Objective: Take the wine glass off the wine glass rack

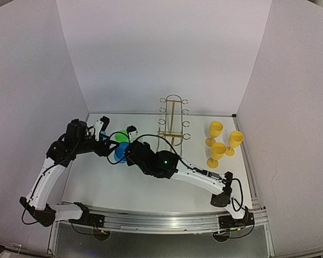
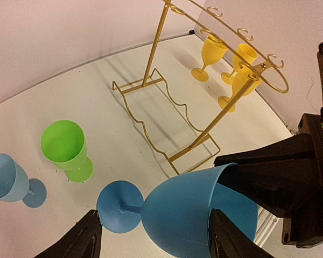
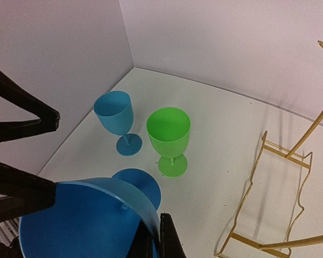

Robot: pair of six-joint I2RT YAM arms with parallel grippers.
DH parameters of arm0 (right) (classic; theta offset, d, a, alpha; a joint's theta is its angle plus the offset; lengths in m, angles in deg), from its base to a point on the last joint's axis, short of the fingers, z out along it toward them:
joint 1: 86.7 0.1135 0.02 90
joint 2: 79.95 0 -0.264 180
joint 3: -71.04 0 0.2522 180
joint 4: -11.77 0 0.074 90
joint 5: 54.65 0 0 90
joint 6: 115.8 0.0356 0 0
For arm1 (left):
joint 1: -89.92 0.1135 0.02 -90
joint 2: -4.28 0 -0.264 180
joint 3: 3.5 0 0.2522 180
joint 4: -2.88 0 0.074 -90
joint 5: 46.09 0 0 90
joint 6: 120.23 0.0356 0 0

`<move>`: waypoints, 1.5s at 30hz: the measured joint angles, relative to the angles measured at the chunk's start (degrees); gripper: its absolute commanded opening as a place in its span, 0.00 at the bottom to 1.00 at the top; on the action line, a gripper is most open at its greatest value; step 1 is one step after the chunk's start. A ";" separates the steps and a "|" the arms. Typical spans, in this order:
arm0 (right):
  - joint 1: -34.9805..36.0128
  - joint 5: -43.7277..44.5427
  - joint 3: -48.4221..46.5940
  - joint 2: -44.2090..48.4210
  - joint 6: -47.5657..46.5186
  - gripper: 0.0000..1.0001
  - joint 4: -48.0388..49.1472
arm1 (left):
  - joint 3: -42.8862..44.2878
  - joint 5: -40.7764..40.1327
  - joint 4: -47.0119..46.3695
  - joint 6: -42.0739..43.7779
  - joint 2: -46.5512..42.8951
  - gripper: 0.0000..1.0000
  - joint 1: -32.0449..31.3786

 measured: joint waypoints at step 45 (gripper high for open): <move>-0.38 -4.99 9.08 10.39 -1.99 0.72 4.50 | -17.75 -7.32 -1.70 21.53 7.43 0.00 21.30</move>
